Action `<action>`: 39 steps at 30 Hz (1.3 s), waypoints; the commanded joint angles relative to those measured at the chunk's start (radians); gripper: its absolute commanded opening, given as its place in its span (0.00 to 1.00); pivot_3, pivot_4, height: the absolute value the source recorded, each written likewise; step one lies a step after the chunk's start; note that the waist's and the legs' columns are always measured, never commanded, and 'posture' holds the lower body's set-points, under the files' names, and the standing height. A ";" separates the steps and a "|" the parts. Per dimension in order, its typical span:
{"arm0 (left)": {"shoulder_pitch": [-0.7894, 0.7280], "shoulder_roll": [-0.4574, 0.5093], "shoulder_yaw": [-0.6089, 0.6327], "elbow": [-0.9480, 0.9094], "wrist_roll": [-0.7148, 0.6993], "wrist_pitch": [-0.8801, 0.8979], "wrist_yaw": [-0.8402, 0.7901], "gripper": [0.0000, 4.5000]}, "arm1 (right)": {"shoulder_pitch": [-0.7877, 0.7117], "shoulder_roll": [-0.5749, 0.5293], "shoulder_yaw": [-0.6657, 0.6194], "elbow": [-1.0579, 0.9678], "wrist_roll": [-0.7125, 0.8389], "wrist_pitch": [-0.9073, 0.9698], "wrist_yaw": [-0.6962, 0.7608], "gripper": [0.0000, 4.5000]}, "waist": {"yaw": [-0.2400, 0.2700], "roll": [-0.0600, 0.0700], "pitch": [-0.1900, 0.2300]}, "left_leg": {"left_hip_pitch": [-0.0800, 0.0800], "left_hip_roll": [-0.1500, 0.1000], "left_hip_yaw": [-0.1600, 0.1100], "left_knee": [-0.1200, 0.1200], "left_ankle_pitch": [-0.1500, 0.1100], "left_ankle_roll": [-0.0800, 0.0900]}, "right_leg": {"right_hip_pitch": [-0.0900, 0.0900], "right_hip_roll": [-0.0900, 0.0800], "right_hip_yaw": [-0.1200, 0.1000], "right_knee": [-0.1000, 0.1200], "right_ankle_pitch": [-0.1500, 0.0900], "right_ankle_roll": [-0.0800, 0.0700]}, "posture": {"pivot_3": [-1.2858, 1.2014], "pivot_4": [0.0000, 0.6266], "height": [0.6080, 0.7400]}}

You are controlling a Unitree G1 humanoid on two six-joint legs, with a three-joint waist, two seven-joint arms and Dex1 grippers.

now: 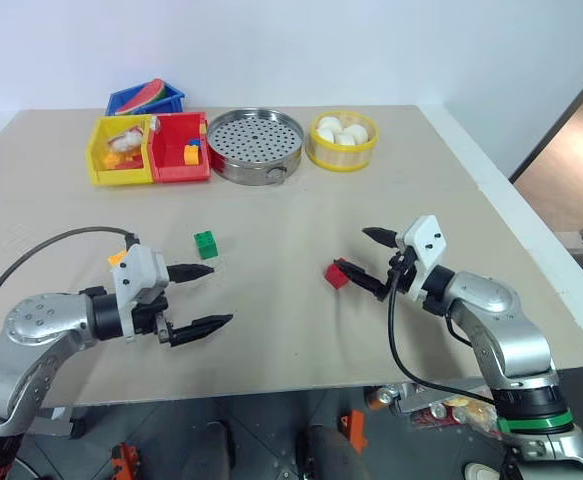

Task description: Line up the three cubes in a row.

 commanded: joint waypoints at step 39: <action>0.005 -0.089 -0.075 -0.012 0.071 -0.032 0.042 1.00 | -0.004 0.111 0.086 0.072 -0.053 0.021 -0.050 0.28 | -0.001 0.000 0.000 | 0.000 0.000 0.001 0.001 0.001 0.001 | 0.000 0.001 0.002 0.000 0.001 0.000 | 0.52 0.24 1.00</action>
